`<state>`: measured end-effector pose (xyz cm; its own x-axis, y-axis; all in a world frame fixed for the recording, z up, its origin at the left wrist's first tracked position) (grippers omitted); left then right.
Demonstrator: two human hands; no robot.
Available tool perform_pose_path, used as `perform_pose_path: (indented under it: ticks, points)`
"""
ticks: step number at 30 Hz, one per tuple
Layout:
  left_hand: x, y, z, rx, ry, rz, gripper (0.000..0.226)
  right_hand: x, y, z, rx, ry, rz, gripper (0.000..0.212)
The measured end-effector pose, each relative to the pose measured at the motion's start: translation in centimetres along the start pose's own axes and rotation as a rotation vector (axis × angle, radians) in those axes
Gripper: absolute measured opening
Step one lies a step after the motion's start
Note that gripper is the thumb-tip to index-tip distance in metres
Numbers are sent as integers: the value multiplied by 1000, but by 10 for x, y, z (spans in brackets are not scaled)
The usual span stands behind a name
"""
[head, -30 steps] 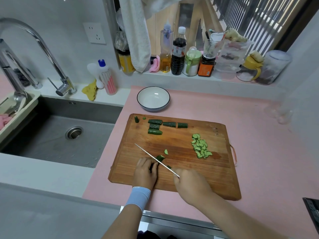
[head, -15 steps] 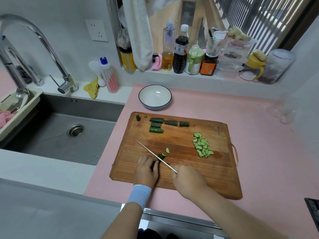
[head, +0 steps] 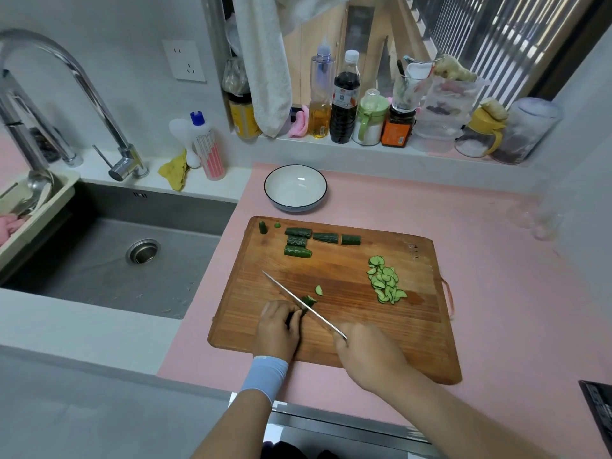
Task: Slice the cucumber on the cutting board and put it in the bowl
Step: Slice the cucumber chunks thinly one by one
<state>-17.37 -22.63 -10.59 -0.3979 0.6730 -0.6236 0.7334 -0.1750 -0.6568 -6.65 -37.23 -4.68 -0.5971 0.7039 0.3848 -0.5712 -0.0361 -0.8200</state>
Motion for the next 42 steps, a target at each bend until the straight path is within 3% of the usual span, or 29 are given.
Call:
perform_pose_path:
  ticks: [5,16,27,37,42]
  points:
    - [3,1,0,-4,-6,14,15,0,3,-3,8,6,-3,36]
    - [-2,0,2,-12,38,3,8,7,7,-11,21,28,24,22]
    - [1,-1,2,-12,0,6,13,4,2,-1,-26,-9,38,21]
    - [0,-2,2,-24,19,18,11,4,3,-2,0,4,22,36]
    - [1,-1,2,-20,28,18,10,11,7,-13,25,25,20,33]
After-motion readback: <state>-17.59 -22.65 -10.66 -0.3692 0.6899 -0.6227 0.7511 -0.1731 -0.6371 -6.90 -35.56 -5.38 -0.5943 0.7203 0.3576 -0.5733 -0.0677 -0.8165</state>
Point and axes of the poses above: each hand's wrist, its own z-axis away from the middle knuckle, its own y-axis out of the palm, x = y × z, the point moved 9 cm from there along -z, towards the middle knuckle, and after that the axes turned 7 degrees about y, right-handed, at the moved point
